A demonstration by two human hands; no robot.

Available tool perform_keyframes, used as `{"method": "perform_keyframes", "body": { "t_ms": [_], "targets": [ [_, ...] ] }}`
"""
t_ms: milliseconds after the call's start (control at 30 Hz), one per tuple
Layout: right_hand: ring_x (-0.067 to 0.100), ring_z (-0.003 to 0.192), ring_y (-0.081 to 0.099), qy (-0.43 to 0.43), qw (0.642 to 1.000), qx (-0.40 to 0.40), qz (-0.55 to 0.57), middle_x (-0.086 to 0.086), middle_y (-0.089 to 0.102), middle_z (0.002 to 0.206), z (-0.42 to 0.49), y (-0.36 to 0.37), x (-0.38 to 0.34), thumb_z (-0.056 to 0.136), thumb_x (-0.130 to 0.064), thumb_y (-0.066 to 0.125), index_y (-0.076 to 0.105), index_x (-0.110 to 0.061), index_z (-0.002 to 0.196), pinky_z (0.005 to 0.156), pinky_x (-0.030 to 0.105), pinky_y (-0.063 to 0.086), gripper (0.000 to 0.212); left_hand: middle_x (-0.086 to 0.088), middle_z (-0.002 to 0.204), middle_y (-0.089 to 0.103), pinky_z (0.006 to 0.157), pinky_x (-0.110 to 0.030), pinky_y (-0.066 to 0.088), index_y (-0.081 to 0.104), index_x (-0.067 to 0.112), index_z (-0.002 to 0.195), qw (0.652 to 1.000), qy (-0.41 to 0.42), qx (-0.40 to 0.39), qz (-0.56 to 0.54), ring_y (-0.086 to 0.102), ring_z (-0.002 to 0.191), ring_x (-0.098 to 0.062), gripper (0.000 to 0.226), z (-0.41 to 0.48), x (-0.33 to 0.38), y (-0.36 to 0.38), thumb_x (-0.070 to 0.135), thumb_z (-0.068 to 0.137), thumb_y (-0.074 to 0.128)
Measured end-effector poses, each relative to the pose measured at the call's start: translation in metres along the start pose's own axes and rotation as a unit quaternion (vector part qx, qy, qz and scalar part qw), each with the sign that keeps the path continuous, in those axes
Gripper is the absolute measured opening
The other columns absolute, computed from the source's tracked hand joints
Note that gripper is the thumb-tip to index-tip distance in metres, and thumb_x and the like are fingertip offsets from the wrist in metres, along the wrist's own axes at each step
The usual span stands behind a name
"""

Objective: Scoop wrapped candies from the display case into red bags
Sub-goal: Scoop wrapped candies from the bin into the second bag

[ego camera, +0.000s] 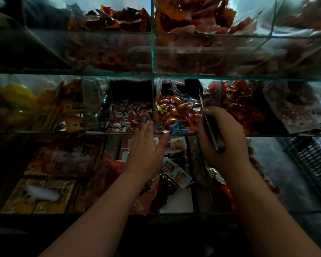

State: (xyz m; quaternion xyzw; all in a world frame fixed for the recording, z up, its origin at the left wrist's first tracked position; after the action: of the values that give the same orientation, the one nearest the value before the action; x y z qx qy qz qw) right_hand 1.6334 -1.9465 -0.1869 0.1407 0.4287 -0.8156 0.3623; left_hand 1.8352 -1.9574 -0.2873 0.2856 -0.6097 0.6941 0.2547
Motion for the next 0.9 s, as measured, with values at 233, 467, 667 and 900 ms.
{"method": "perform_keyframes", "body": {
  "t_ms": [233, 467, 667, 900],
  "targets": [
    [0.007, 0.091, 0.077, 0.139, 0.940, 0.116, 0.290, -0.006, 0.078, 0.098, -0.067, -0.061, -0.042, 0.089, -0.016, 0.071, 0.072, -0.023, 0.094, 0.076, 0.017, 0.060, 0.009, 0.016, 0.165, 0.024, 0.113, -0.027, 0.018, 0.020, 0.041, 0.160, 0.987, -0.014, -0.007, -0.158, 0.022, 0.148, -0.002, 0.080, -0.006, 0.002, -0.027, 0.080, 0.090, 0.028],
    [0.039, 0.092, 0.077, 0.244, 0.854, 0.041, 0.458, 0.018, 0.077, 0.100, -0.092, -0.058, -0.051, 0.077, -0.018, 0.079, 0.076, -0.023, 0.082, 0.079, 0.039, 0.063, 0.008, 0.013, 0.165, 0.028, 0.119, -0.037, 0.028, 0.019, 0.040, 0.161, 0.987, -0.052, 0.002, -0.150, 0.027, 0.148, -0.005, 0.085, -0.060, -0.012, -0.051, 0.079, 0.087, 0.037],
    [0.022, 0.090, 0.078, 0.236, 0.909, -0.139, 0.315, 0.002, 0.080, 0.097, -0.101, -0.039, -0.056, 0.074, -0.031, 0.079, 0.076, -0.027, 0.087, 0.077, 0.040, 0.064, 0.014, 0.009, 0.137, 0.048, 0.105, -0.036, 0.043, 0.062, 0.021, 0.124, 0.979, -0.083, 0.183, 0.018, 0.046, 0.128, -0.009, 0.035, -0.119, -0.073, -0.087, 0.035, 0.093, 0.069],
    [0.002, 0.096, 0.062, -0.023, 0.894, -0.447, 0.029, -0.018, 0.063, 0.106, -0.102, 0.062, -0.085, 0.091, -0.031, 0.067, 0.060, -0.037, 0.108, 0.082, 0.026, 0.055, 0.019, 0.005, 0.099, 0.076, 0.076, -0.026, 0.049, 0.075, 0.028, 0.103, 0.983, -0.172, 0.067, 0.003, 0.070, 0.097, -0.020, 0.028, -0.130, -0.104, -0.075, 0.012, 0.086, 0.060]
  ]
}}
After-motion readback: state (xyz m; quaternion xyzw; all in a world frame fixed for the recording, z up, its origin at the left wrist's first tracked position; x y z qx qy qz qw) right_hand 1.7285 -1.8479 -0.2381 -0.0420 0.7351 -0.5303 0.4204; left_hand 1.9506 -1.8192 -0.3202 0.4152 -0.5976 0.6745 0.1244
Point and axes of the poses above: each hand's wrist, its own z-axis towards the middle knuckle, its own y-axis out of the palm, x = y × z, the point moved 3 cm from there along z, towards the middle knuckle
